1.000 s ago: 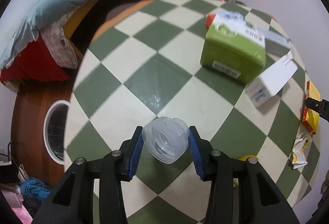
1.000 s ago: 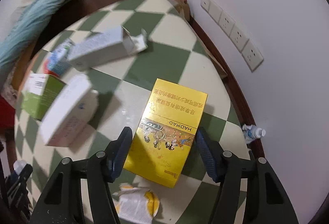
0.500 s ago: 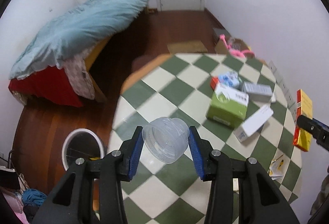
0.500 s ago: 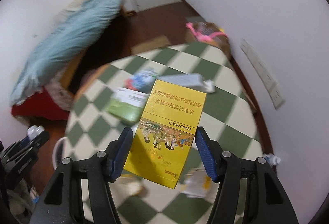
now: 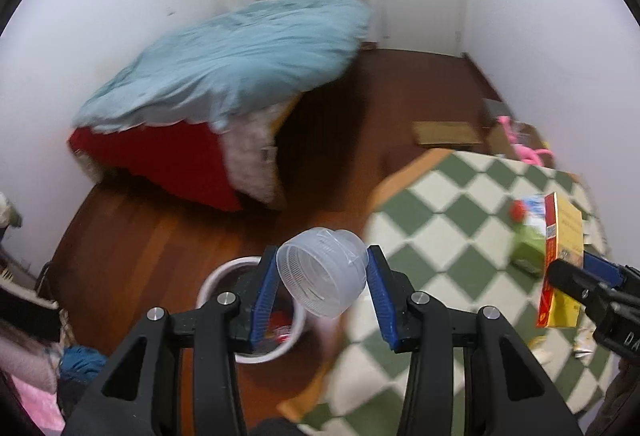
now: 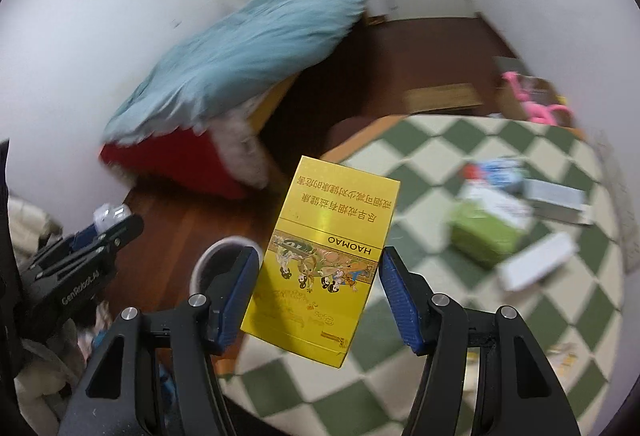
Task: Collect trash
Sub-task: 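Carry the yellow box and plastic cup over the bin and release both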
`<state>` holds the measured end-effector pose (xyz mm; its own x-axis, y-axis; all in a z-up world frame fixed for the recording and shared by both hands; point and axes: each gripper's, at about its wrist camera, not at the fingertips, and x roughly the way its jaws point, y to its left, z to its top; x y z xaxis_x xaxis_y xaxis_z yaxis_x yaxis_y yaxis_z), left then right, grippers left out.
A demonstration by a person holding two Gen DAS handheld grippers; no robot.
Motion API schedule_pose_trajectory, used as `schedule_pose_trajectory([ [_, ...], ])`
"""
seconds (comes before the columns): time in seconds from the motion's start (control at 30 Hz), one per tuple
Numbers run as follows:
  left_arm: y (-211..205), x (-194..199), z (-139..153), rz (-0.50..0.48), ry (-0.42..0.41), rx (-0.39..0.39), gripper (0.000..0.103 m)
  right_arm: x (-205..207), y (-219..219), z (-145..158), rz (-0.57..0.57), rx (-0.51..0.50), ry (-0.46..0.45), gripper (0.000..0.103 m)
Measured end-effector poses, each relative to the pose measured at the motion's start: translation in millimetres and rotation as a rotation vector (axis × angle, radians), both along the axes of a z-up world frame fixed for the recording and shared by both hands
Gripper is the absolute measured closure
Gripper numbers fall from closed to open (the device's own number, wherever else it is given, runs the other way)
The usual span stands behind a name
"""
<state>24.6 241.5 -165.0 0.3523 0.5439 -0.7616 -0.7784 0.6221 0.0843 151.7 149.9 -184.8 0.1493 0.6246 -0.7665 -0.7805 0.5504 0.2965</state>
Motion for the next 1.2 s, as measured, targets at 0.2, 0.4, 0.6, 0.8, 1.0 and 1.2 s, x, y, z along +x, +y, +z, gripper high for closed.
schedule_pose_trajectory([
  [0.2,63,-57,-42,0.137,0.106,-0.013,0.063,-60,104,-55,0.149,-0.074,0.061,0.039],
  [0.4,134,-97,-116,0.247,0.255,-0.073,0.063,-105,195,-135,0.253,-0.212,0.095,0.039],
  [0.6,181,-113,-186,0.282,0.329,-0.175,0.063,-126,261,-213,0.307,-0.352,0.108,0.039],
  [0.8,195,-117,-225,0.271,0.351,-0.246,0.063,-129,303,-266,0.317,-0.451,0.133,0.04],
  [1.0,199,-120,-237,0.266,0.334,-0.298,0.06,-129,318,-294,0.326,-0.5,0.185,0.039],
  [1.2,202,-129,-236,0.302,0.315,-0.321,0.03,-123,325,-304,0.321,-0.491,0.258,0.033],
])
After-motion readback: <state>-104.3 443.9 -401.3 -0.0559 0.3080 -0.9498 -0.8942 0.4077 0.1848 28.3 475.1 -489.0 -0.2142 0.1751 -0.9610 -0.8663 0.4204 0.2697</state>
